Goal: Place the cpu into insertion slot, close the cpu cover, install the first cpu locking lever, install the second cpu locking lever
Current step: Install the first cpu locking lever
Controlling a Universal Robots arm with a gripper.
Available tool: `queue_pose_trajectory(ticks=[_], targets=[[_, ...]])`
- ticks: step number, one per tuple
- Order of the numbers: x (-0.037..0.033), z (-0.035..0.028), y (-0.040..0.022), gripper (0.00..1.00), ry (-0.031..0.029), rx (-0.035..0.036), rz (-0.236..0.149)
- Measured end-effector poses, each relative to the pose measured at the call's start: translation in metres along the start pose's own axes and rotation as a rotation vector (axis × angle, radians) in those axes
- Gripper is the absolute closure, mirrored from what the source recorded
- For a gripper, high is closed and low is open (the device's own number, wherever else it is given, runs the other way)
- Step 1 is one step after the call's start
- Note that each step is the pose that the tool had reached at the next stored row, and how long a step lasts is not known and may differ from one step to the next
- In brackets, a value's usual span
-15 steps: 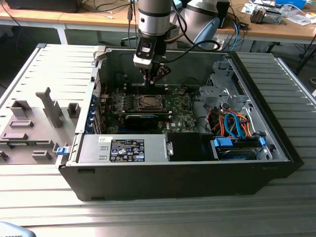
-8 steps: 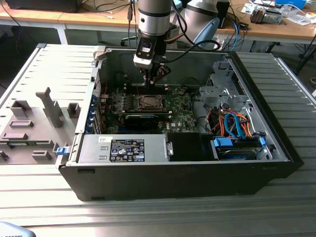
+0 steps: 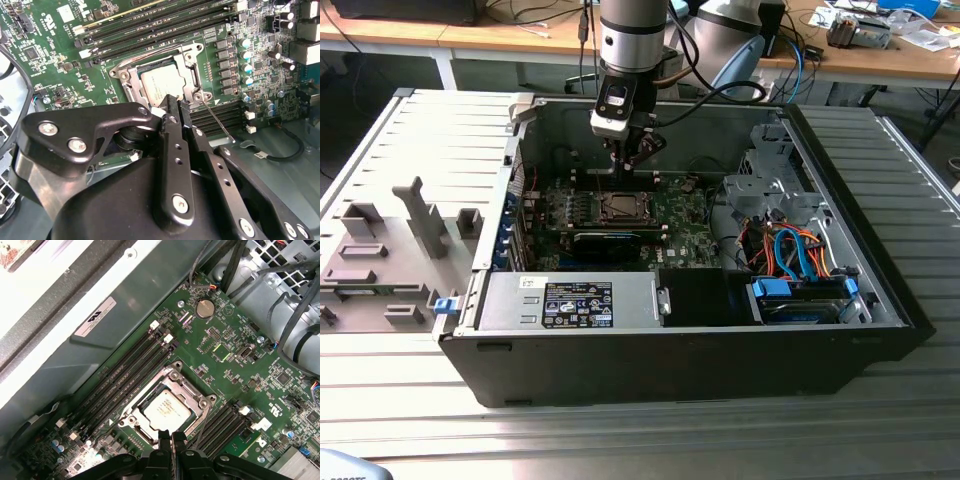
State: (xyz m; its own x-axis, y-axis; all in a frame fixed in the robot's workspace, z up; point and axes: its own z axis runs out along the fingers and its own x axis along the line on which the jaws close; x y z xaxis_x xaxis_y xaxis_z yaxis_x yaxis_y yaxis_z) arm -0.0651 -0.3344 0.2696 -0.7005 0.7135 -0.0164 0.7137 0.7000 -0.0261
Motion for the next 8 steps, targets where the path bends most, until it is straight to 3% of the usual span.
queue_pose_trajectory(ticks=[8], targets=[[0.0,0.0,0.0,0.84,-0.0001,-0.0001,-0.005]])
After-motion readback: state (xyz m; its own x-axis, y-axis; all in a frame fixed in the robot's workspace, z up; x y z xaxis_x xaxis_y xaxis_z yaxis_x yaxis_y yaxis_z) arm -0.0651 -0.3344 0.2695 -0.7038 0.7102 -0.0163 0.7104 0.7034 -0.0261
